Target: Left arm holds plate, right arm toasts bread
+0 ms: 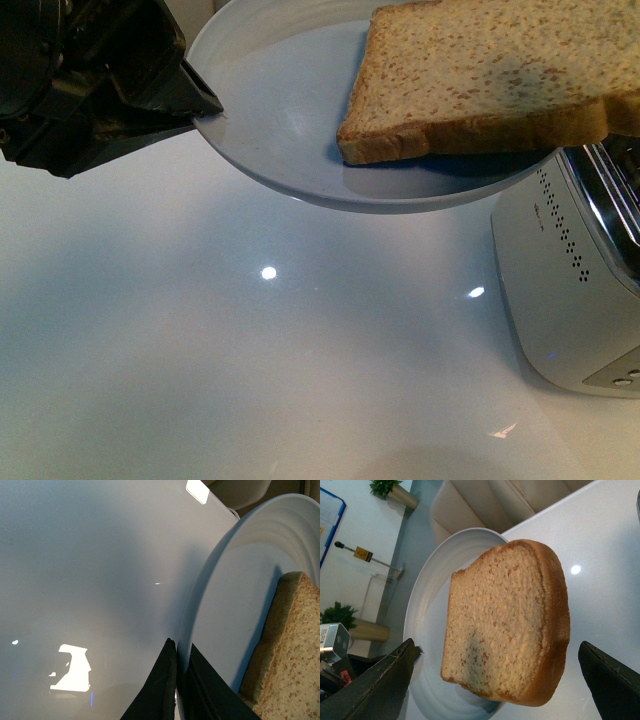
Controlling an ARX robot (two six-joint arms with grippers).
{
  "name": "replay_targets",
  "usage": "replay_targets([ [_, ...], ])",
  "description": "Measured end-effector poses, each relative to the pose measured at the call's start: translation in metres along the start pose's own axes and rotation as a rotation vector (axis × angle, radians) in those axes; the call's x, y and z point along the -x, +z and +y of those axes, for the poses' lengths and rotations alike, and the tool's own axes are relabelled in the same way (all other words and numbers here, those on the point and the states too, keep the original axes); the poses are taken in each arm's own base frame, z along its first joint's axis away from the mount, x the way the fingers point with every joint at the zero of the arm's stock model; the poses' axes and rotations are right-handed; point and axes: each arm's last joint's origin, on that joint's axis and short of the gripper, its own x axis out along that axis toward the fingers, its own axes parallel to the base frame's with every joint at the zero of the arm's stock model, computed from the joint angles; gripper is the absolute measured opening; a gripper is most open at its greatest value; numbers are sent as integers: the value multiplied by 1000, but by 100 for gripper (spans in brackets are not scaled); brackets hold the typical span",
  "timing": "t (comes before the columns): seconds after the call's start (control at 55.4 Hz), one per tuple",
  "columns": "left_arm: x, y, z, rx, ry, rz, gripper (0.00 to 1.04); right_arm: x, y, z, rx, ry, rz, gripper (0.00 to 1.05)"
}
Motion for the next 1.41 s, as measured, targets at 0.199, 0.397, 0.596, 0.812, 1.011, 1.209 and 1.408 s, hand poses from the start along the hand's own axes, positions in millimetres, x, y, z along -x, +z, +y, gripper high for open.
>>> replay_targets([
  [0.199,0,0,0,0,0,0,3,-7,-3,-2,-57,-11,19,96],
  [0.397,0,0,0,0,0,0,3,-10,-4,-3,-96,-9,25,94],
  [0.596,0,0,0,0,0,0,3,-12,-6,-4,-111,-7,34,66],
  [0.812,0,0,0,1,0,0,3,-12,-6,-4,-127,3,39,31],
  [1.011,0,0,0,1,0,0,3,-11,-6,-4,-138,12,40,5],
  [1.209,0,0,0,1,0,1,3,3,9,2,-117,43,-5,3],
  [1.408,0,0,0,2,0,0,3,36,49,20,-30,76,-164,3],
])
